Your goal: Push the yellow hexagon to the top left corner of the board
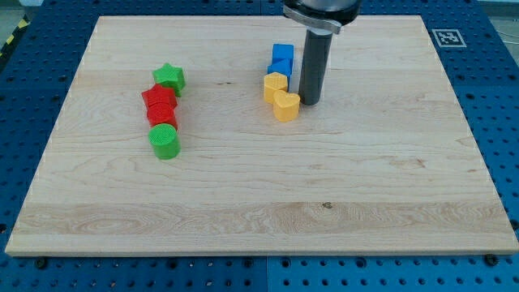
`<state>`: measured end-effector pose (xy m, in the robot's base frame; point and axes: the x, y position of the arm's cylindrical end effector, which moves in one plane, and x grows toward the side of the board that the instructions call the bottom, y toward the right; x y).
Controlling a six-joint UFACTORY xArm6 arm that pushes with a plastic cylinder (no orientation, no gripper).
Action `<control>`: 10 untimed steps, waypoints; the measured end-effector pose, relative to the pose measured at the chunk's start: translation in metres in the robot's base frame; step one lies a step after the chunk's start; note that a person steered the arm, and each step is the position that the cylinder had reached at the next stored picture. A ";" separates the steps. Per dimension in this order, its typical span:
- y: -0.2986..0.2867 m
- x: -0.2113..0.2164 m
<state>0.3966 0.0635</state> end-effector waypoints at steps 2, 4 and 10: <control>-0.031 0.000; -0.053 -0.002; -0.082 -0.029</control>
<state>0.3679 -0.0184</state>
